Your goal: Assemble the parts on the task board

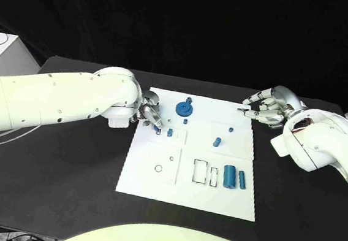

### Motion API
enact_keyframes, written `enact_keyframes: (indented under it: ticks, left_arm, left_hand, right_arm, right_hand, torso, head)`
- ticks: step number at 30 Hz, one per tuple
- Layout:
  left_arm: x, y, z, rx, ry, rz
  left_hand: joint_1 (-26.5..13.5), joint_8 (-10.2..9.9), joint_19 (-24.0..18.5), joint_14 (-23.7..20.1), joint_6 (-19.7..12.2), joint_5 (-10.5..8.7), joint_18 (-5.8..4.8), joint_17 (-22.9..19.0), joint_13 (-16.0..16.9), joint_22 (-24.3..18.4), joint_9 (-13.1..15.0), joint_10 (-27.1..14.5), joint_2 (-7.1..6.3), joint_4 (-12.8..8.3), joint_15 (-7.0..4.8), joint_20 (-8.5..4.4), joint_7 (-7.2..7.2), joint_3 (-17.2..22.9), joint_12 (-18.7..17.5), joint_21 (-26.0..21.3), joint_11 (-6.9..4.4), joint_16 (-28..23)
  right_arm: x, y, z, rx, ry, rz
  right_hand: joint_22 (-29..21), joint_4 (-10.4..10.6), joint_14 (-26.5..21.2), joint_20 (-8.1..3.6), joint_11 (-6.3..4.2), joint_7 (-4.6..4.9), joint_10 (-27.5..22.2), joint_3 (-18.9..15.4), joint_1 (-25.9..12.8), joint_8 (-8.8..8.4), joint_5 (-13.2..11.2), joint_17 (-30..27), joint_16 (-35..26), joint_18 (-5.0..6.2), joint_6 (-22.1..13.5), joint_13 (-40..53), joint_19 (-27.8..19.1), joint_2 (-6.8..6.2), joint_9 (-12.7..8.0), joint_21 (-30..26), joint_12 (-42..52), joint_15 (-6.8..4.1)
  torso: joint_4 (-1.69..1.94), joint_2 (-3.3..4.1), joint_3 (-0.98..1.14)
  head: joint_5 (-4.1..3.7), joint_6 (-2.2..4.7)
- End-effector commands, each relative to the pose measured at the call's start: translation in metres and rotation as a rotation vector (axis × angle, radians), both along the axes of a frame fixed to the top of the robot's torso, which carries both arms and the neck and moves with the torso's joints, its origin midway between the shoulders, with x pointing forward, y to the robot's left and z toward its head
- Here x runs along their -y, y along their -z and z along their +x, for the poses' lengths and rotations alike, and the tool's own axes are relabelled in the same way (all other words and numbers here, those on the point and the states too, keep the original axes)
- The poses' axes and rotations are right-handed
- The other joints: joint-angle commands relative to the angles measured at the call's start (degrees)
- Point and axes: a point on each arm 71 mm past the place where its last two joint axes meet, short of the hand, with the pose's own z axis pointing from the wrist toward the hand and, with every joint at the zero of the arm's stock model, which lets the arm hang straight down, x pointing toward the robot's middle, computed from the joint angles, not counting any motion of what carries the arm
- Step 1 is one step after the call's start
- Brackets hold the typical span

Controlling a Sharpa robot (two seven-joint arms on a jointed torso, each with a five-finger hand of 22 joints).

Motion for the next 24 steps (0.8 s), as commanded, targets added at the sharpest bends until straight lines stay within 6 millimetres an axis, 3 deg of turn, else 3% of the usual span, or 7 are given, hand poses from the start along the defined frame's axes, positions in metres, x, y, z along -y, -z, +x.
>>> enact_keyframes:
  ticks: [1,24]
  left_arm:
    - [0.0032,0.001,-0.0014,0.001,0.019,0.012]
    - [0.0073,0.0058,-0.0051,-0.005,0.049,0.029]
  left_hand:
    - [0.0,0.3,0.0,5.5,2.9,0.27,-1.08,13.0,-0.2,0.1,8.1,0.1,0.83,-6.9,-0.55,-0.37,-2.36,7.1,-0.2,0.0,-0.19,-0.1]
    - [-0.2,0.5,0.0,5.6,3.0,0.26,-1.07,13.3,-0.6,0.0,8.3,0.2,0.85,-6.9,-0.6,-0.42,-2.43,7.2,-0.5,-0.1,-0.25,0.0]
  right_arm:
    - [-0.0014,-0.0005,-0.0003,0.011,-0.013,-0.001]
    - [-0.0008,-0.0001,-0.0002,0.009,-0.013,-0.001]
  right_hand:
    - [8.6,0.1,4.8,0.21,0.03,-0.03,-0.4,0.4,-0.4,0.17,0.2,10.6,-0.2,0.55,-0.3,4.9,1.1,0.02,0.0,-0.4,-0.2,0.01]
    - [8.6,0.1,4.8,0.21,0.03,-0.03,-0.4,0.4,-0.4,0.17,0.2,10.6,-0.2,0.55,-0.3,4.9,1.1,0.02,0.0,-0.4,-0.2,0.01]
  torso:
    - [0.05,0.04,-0.05]
    - [0.02,0.03,0.0]
  head:
    - [-0.08,0.0]
    - [-0.23,0.0]
